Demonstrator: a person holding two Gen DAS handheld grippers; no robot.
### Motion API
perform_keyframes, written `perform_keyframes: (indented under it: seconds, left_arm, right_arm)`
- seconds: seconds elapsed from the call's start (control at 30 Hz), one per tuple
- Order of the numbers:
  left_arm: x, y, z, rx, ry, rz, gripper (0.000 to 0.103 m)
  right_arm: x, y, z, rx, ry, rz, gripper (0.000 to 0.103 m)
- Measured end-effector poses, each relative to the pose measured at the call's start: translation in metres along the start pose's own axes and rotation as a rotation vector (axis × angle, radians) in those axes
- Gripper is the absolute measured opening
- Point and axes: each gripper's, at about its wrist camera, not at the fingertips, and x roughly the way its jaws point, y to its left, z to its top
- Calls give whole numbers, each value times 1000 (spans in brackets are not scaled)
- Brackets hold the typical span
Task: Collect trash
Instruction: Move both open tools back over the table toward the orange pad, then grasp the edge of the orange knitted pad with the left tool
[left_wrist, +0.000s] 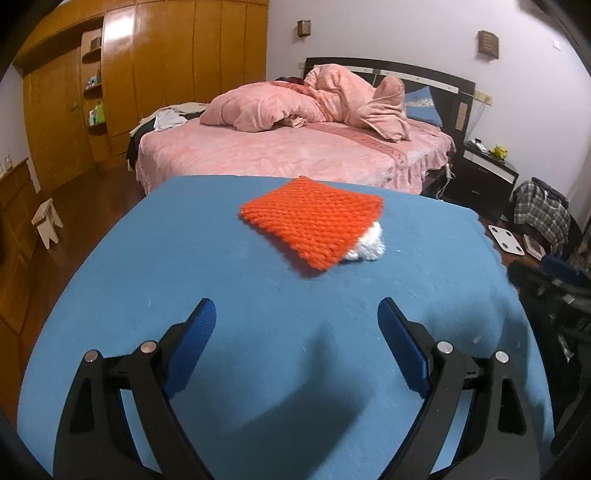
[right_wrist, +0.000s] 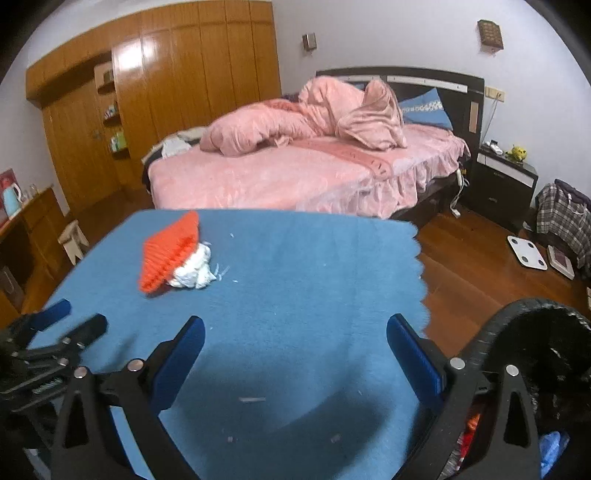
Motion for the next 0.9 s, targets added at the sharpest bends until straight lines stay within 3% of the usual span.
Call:
perform_keyframes:
  seconds: [0.27, 0.57, 0.77, 0.9]
  left_arm:
    - [33, 3, 16, -32, 37, -7, 81]
    - [60, -8, 25, 15, 73, -1, 71]
    - [74, -10, 28, -7, 112, -26, 52]
    - [82, -13, 28, 0, 146, -62, 21]
  right_arm:
    - [34, 5, -4, -49, 39, -61, 97]
    - [53, 1, -6, -29, 101, -63, 97]
    - [55, 1, -8, -39, 104, -57, 97]
    - [57, 2, -8, -35, 110, -60, 97]
